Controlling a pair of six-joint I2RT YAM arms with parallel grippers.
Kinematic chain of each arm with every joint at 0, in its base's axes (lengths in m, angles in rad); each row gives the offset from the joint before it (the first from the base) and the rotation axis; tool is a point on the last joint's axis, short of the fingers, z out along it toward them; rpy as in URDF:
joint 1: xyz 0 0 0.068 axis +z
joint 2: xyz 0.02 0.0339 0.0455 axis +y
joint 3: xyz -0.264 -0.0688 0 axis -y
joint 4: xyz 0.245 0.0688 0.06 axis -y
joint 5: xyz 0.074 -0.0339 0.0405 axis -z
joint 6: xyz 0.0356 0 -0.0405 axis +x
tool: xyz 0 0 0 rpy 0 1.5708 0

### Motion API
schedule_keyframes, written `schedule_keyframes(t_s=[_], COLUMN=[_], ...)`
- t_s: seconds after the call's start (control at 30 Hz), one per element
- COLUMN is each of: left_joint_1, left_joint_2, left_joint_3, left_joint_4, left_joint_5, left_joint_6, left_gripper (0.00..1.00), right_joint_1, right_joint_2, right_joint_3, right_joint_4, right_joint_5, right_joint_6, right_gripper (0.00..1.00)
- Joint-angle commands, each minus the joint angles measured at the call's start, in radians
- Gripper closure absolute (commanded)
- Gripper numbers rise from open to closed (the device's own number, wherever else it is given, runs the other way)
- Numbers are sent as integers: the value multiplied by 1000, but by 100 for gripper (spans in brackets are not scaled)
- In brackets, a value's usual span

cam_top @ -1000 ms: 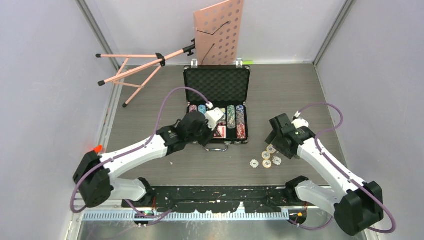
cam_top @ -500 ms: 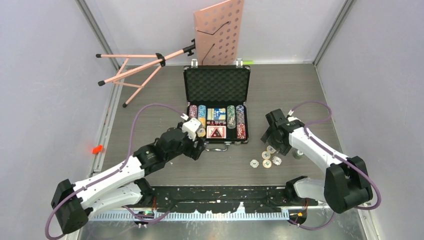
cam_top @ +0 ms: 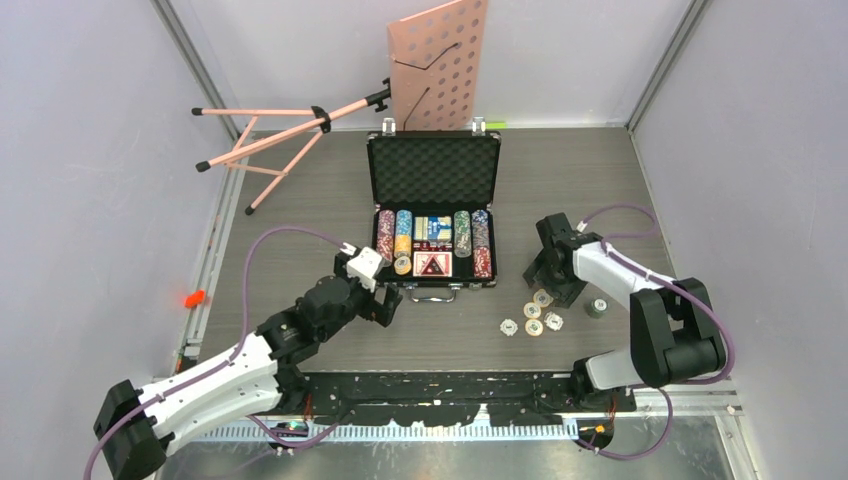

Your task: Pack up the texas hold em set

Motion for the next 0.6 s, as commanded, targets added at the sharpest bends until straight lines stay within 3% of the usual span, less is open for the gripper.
schedule_keyframes(t_s=[0.0, 0.1, 0.33, 0.57], left_joint_1=[5, 5, 5, 5], left_joint_2=[-13, -26, -62, -73], left_joint_3=[-31, -60, -95, -98], left_joint_4=[104, 133, 158, 156], left_joint_5=[-56, -52, -52, -50], left_joint_6=[4, 2, 5, 6], left_gripper=[2, 2, 3, 3], right_joint_1=[-28, -40, -41, -42], right_joint_2=[46, 70, 89, 97], right_joint_3=[4, 7, 8, 30], right_joint_4=[63, 67, 22, -42], right_joint_5=[-55, -65, -67, -45], right_joint_6=[-36, -40, -43, -71], right_gripper=[26, 29, 49, 56])
